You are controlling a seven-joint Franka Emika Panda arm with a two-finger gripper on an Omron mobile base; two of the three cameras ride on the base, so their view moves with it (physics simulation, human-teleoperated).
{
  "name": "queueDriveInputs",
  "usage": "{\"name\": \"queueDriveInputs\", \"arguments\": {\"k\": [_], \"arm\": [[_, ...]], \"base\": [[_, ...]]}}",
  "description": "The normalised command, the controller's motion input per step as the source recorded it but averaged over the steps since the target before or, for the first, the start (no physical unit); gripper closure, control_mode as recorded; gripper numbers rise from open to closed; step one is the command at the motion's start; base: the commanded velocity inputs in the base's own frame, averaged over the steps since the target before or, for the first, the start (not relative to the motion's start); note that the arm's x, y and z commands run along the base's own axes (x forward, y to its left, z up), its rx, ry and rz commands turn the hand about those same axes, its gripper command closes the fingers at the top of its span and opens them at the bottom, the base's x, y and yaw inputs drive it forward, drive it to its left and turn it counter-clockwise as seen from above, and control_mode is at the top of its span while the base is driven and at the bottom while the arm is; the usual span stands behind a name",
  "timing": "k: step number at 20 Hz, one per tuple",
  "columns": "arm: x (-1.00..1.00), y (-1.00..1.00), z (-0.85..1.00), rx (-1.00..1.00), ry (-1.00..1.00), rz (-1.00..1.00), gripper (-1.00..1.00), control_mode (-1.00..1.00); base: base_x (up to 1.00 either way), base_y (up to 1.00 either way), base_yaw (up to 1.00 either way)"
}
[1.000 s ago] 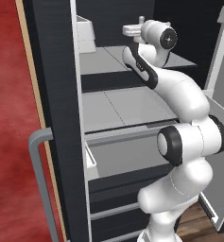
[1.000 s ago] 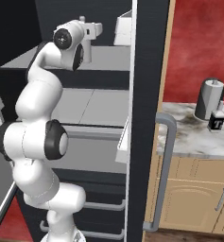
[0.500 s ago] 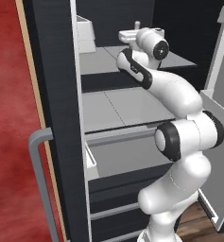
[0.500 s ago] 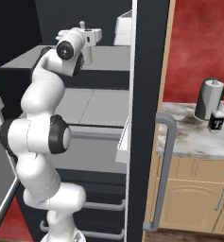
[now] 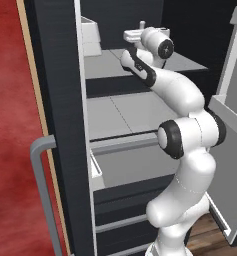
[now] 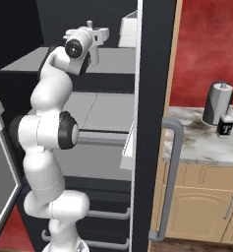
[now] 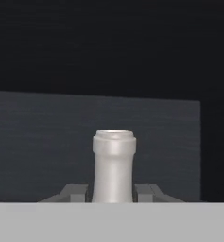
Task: Place the liquors on the top shelf of the fridge to keep them out of children's reach, and place the lime on lower shelves for easy access.
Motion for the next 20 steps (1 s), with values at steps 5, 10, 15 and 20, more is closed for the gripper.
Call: {"name": "queueDriveInputs", "arguments": {"k": [5, 10, 15, 20], "arm": [[0.49, 0.00, 0.00, 0.00, 0.04, 0.00, 1.00, -1.00], [0.41, 0.00, -0.07, 0.00, 0.00, 0.00, 1.00, -1.00], [0.35, 0.00, -0.22, 0.00, 0.00, 0.01, 1.00, -1.00], [0.35, 0.00, -0.25, 0.00, -0.02, 0.02, 1.00, -1.00]], "base": [[0.00, 0.00, 0.00], [0.00, 0.00, 0.00], [0.00, 0.00, 0.00], [0.00, 0.00, 0.00]]}}
